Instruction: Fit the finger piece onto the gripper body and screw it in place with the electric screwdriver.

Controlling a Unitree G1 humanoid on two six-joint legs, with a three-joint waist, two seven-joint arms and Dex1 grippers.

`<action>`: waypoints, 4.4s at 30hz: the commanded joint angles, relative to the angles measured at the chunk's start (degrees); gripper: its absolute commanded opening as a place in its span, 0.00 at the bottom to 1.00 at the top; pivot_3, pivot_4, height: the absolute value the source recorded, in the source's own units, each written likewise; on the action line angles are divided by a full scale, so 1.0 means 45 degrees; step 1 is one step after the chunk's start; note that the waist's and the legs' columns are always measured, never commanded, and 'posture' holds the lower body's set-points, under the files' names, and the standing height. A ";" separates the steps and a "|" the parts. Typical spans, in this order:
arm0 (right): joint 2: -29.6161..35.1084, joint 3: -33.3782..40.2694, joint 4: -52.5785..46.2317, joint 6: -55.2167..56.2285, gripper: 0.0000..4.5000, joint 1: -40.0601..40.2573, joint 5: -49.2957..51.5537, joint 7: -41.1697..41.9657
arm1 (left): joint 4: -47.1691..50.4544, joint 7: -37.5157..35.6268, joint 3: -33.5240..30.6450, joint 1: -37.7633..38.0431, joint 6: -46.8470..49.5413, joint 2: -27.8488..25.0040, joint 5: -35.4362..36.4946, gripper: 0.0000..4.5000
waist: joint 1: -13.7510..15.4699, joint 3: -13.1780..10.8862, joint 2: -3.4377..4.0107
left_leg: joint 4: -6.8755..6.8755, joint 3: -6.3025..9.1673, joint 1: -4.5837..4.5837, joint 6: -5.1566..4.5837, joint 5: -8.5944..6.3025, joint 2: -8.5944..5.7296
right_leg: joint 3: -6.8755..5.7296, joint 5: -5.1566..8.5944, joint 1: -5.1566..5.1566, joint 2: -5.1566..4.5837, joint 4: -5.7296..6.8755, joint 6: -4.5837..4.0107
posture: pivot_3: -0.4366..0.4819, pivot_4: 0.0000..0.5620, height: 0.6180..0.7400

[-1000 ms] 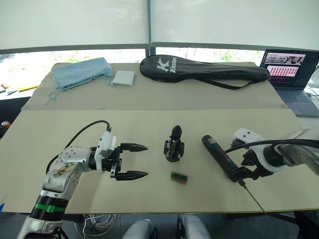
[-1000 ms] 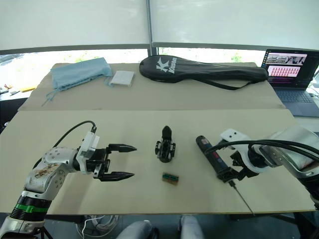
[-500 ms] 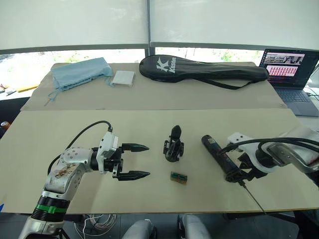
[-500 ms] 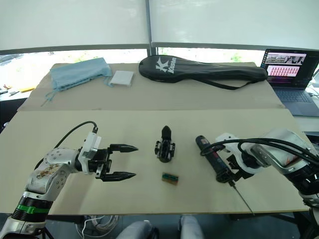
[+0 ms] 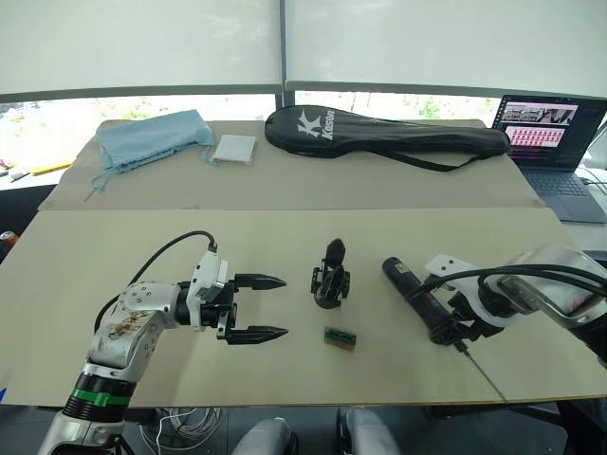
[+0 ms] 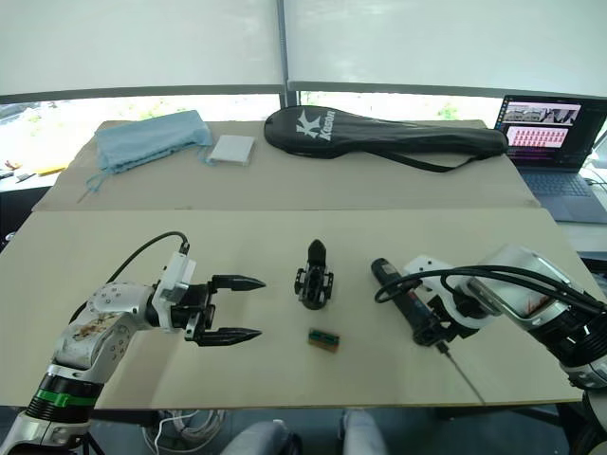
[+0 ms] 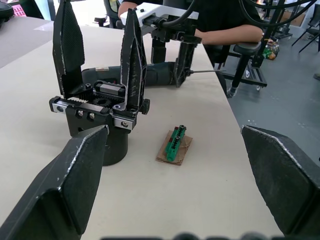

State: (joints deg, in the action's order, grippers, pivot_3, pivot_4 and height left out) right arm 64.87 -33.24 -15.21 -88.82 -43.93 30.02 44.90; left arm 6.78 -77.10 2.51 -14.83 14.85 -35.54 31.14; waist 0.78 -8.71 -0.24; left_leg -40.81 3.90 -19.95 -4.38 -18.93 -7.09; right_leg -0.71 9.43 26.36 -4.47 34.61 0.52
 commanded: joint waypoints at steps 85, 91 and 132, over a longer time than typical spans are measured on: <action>-0.8395 0.7744 -0.4353 1.8599 0.43 0.9714 -0.0199 0.2512 | -0.3753 0.0872 0.3569 -0.0506 -0.4735 0.2796 -0.4439 1.00 | 0.0027 0.0000 0.0040 | 0.0023 -0.0024 0.0130 0.0008 0.0010 -0.0017 | 0.0022 0.0003 -0.0045 0.0024 0.0077 -0.0009 | 0.48 0.27 1.00; -0.8306 0.7618 -0.4286 1.8694 0.43 0.9772 -0.0242 0.2490 | -0.3774 0.1027 0.3576 -0.0538 -0.4718 0.2929 -0.4466 1.00 | 0.0053 0.0000 0.0040 | 0.0023 -0.0024 0.0129 0.0008 0.0010 -0.0017 | 0.0022 0.0003 -0.0046 0.0024 0.0075 -0.0008 | 0.48 0.27 1.00; -0.8116 0.7397 -0.3949 1.9188 0.43 1.0022 -0.0416 0.2406 | -0.3896 0.1142 0.3705 -0.0513 -0.4728 0.2858 -0.4556 1.00 | 0.0008 0.0000 0.0039 | 0.0024 -0.0024 0.0130 0.0008 0.0010 -0.0015 | 0.0028 0.0003 -0.0045 0.0025 0.0076 -0.0007 | 0.48 0.27 1.00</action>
State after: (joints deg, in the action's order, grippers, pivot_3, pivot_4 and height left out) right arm 28.51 -0.45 -31.43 -5.17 1.59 27.18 56.16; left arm -11.10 -72.20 18.81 -17.77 -7.14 -22.26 10.87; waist 0.82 -8.71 -0.06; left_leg -40.70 3.80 -19.36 -4.35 -18.89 -7.15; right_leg -0.58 9.45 26.16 -4.35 34.95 0.49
